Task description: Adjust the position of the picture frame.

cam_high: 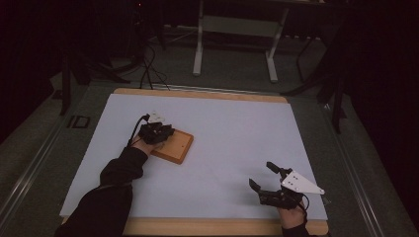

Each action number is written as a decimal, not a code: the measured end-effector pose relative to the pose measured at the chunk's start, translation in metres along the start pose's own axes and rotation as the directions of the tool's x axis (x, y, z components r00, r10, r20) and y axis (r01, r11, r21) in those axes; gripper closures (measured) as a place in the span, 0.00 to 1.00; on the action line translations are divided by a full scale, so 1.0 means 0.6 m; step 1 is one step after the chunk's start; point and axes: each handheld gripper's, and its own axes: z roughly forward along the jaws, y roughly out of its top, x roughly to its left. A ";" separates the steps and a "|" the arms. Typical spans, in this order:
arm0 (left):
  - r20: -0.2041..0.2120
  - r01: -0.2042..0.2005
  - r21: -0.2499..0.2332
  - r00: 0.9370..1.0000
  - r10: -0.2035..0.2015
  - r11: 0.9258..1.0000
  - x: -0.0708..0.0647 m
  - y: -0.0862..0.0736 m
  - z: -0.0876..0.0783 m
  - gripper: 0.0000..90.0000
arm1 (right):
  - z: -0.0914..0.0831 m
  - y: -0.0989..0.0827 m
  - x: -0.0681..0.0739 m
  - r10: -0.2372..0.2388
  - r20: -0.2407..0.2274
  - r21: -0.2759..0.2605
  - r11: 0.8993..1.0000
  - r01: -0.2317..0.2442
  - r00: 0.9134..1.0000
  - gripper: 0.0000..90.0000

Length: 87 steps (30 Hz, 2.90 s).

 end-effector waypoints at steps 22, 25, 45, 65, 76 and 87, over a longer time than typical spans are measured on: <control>-0.067 -0.017 -0.001 0.998 0.017 1.000 -0.015 0.004 -0.002 0.95 | 0.001 0.000 -0.001 0.005 -0.004 0.003 1.000 -0.005 1.000 0.16; -0.064 -0.021 -0.002 0.998 0.021 1.000 -0.016 0.009 -0.009 0.95 | 0.001 -0.001 -0.001 0.005 -0.004 0.003 1.000 -0.005 1.000 0.16; -0.070 -0.052 -0.044 0.996 0.049 0.998 -0.038 0.020 -0.059 0.96 | 0.001 0.000 -0.002 0.009 -0.003 -0.001 1.000 -0.009 1.000 0.16; -0.001 -0.109 -0.154 0.994 0.111 0.982 -0.114 0.087 -0.111 0.95 | -0.001 0.002 -0.002 0.006 0.003 -0.014 1.000 -0.006 1.000 0.16; 0.083 -0.144 -0.141 0.984 0.156 0.979 -0.177 0.094 -0.102 0.95 | -0.002 0.003 -0.004 0.010 0.005 -0.024 1.000 -0.009 1.000 0.16; 0.160 -0.146 -0.107 0.974 0.162 0.983 -0.232 0.077 -0.064 0.95 | -0.003 0.003 -0.005 0.010 0.007 -0.023 1.000 -0.010 1.000 0.16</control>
